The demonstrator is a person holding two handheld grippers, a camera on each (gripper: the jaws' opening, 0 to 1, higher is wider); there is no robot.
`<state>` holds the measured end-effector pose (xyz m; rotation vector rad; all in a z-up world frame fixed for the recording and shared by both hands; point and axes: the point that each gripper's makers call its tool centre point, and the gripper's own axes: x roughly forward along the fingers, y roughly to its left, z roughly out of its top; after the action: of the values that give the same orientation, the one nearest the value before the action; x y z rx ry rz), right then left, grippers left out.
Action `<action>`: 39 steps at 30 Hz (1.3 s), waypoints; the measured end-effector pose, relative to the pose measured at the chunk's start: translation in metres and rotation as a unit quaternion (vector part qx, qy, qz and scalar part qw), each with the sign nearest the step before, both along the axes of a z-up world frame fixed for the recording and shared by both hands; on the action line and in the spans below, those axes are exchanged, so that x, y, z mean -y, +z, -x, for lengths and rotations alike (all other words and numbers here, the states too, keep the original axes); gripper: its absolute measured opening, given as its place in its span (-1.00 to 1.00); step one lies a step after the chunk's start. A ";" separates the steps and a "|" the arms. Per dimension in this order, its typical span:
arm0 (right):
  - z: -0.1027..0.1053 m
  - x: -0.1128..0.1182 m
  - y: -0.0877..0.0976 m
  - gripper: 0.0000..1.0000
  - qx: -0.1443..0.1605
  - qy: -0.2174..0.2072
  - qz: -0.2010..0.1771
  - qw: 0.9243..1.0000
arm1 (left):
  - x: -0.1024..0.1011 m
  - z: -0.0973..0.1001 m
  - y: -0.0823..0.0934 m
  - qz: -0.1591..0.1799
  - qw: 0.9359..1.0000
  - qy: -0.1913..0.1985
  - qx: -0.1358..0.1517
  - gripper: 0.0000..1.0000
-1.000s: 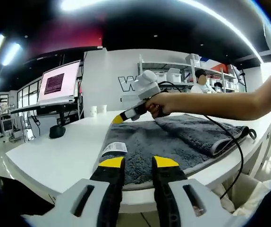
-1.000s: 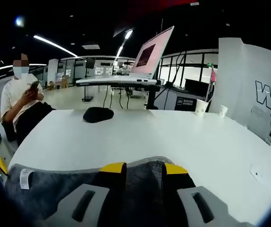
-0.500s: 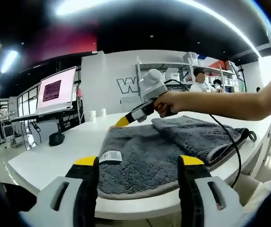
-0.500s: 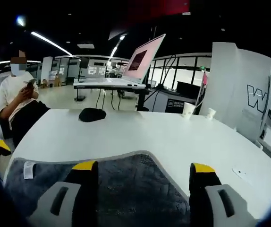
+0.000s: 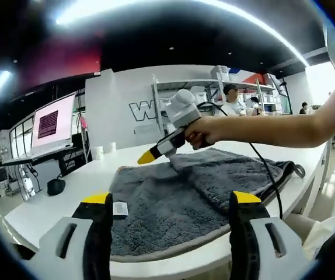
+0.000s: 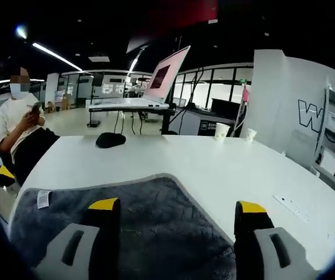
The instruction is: Open the folded towel by lifting each exposed corner and separating the folded layers until the towel lies flat within the target outline without major curled edges
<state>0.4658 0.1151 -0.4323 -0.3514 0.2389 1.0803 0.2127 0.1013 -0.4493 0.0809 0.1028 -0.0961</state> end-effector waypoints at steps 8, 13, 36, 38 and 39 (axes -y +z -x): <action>-0.003 0.018 0.001 0.56 0.004 -0.016 0.000 1.000 | 0.017 -0.002 0.008 -0.023 0.999 -0.030 0.010 0.56; -0.001 0.031 0.004 0.56 -0.002 -0.023 -0.005 1.000 | 0.034 -0.002 0.020 -0.032 0.997 -0.060 0.021 0.53; 0.016 0.088 0.012 0.43 -0.005 -0.059 -0.019 0.998 | 0.085 -0.001 0.024 -0.170 0.968 -0.183 0.036 0.26; 0.017 0.093 0.011 0.42 -0.008 -0.060 -0.022 0.998 | 0.088 -0.004 0.017 -0.171 0.967 -0.190 0.021 0.23; 0.018 0.096 0.011 0.42 -0.007 -0.060 -0.021 0.998 | 0.089 -0.004 0.015 -0.173 0.966 -0.193 0.016 0.23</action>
<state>0.4481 0.0194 -0.4218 -0.2885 0.2455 0.9678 0.2166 0.0126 -0.4344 0.4523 0.0687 -0.4660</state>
